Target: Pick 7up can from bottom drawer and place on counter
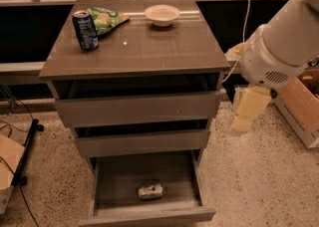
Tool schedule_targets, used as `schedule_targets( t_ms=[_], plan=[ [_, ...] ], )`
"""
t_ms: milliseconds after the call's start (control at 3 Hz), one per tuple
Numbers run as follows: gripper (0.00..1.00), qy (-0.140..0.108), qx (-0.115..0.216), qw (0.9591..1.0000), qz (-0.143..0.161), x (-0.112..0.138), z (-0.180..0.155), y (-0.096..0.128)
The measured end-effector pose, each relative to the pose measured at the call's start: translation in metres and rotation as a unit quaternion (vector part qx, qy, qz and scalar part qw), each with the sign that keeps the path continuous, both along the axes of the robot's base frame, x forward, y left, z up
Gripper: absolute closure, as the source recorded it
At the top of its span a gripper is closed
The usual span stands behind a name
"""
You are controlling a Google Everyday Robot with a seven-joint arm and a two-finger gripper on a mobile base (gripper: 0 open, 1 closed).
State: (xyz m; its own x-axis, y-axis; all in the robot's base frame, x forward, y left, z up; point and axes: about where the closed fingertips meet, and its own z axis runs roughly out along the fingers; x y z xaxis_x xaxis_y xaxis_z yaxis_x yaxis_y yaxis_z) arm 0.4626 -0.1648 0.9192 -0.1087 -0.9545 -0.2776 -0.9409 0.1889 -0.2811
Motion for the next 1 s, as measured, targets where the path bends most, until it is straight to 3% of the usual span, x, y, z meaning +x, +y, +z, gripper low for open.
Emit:
schedule_targets(
  t_ms=[333, 1000],
  plan=[
    [0.00, 0.005, 0.014, 0.9998, 0.016, 0.016, -0.056, 0.023],
    [0.00, -0.002, 0.013, 0.9996, 0.027, 0.013, -0.069, 0.027]
  ],
)
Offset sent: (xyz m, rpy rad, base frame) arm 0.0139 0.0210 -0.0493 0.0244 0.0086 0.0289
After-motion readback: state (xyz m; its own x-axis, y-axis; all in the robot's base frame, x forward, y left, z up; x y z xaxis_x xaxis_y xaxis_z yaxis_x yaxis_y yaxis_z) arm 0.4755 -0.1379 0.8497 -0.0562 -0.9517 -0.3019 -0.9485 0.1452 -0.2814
